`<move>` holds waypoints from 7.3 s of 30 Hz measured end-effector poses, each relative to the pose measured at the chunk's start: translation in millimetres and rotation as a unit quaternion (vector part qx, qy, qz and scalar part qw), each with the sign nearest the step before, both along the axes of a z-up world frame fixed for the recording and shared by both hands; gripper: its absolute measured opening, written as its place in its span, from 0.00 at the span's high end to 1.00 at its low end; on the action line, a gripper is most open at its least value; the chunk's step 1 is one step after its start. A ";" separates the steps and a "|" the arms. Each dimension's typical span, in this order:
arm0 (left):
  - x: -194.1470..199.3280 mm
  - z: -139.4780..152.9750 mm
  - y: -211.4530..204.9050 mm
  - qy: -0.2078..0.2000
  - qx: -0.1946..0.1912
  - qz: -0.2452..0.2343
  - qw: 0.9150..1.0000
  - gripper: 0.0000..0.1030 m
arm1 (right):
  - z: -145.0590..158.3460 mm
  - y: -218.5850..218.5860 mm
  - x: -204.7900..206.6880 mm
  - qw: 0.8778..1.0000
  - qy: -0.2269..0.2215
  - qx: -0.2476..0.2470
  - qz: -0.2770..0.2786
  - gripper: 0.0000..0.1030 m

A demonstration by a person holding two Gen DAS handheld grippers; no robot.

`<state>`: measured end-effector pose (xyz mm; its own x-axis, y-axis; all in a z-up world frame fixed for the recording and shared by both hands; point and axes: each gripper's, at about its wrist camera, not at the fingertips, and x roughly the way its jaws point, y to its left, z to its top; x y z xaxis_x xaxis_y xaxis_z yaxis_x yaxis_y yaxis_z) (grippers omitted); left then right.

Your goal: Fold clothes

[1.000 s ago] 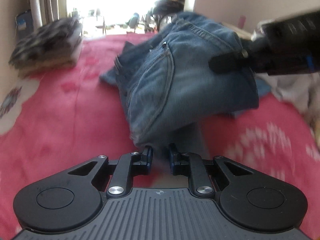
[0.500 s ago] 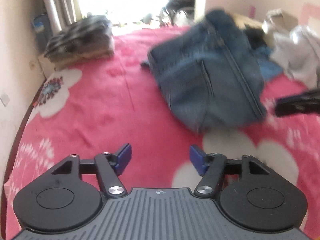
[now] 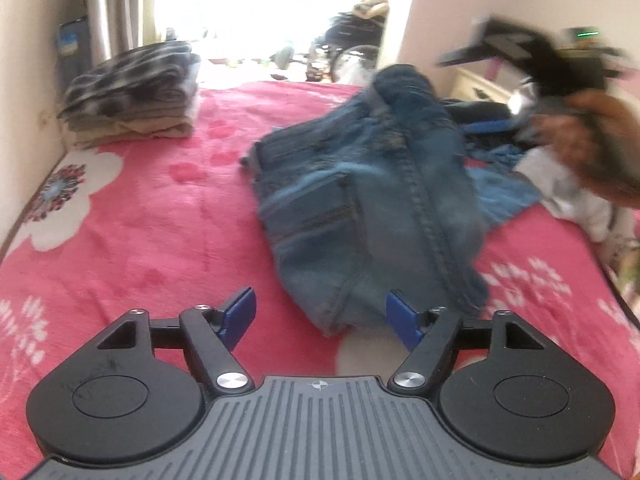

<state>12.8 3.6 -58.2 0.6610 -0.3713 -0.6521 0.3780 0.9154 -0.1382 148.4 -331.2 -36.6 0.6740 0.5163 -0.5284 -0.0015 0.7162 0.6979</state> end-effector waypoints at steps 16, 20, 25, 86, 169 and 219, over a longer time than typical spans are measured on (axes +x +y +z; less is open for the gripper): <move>12.3 -17.7 -28.8 0.011 0.011 -0.032 0.999 0.19 | -5.7 7.3 -78.6 0.997 0.035 0.050 0.037 0.73; -5.8 -20.2 9.1 0.072 -0.045 -0.008 0.996 0.18 | -19.1 8.0 -135.7 0.996 0.058 0.052 0.043 0.85; -22.3 -5.4 56.0 0.102 -0.122 0.040 0.986 0.15 | -37.3 32.1 -190.0 0.994 0.075 0.003 0.075 0.85; 75.2 33.4 212.6 0.084 -0.261 0.213 0.938 0.95 | 13.4 169.8 -126.7 0.966 0.046 0.117 0.227 0.83; -15.3 -28.5 99.1 0.052 0.125 0.032 0.990 0.87 | 202.6 -44.2 -185.2 0.969 -0.243 0.043 0.017 0.91; 84.1 -13.1 -90.7 -0.018 0.191 -0.156 0.969 0.41 | -67.6 -116.9 -68.0 0.977 0.139 -0.028 -0.160 0.28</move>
